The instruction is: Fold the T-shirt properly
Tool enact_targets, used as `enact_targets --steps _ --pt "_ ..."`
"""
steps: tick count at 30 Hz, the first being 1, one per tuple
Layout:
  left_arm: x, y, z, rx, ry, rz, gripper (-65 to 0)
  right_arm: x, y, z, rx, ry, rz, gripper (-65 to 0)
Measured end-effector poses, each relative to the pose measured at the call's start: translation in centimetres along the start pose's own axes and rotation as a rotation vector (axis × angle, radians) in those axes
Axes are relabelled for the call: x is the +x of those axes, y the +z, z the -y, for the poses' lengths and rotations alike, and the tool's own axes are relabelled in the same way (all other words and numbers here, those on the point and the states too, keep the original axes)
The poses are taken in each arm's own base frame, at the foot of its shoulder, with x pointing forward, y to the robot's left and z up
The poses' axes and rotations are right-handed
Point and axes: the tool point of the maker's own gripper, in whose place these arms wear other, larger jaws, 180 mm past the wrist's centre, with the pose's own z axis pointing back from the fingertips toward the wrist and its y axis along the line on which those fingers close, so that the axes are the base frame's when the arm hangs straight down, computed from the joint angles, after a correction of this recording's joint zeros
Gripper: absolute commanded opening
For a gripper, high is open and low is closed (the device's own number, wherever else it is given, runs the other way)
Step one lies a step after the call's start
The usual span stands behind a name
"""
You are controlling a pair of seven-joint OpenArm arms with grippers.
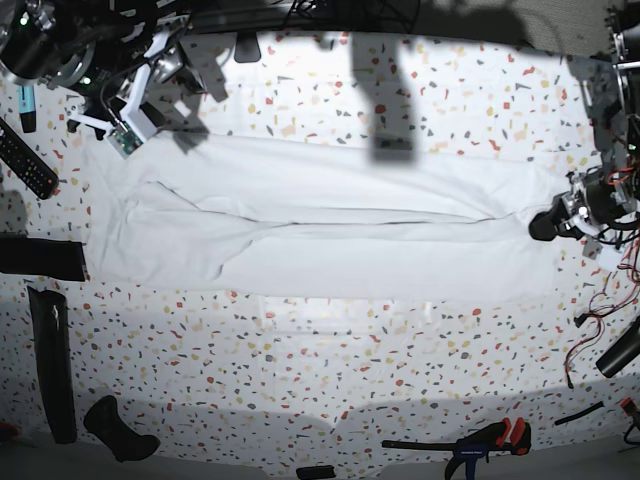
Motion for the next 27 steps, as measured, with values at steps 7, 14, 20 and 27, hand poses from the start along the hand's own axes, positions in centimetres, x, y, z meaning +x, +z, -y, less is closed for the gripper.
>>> enact_targets --steps 7,14,20,27 --pt "0.8 1.2 2.0 0.0 -0.137 -0.077 -65.0 0.0 0.0 0.0 0.0 -0.001 0.001 -26.5" --pt "1.8 2.0 8.9 -0.158 -0.318 -0.138 -65.0 2.0 0.6 -1.9 0.075 0.005 0.083 -26.5" --pt "0.9 0.2 15.1 -0.287 -0.44 -0.113 -65.0 2.2 0.6 -1.8 0.074 0.006 0.091 -26.5" --pt "-5.0 -4.4 19.9 -0.45 -0.339 -0.129 -65.0 2.2 0.6 -1.8 0.074 0.006 0.092 -26.5"
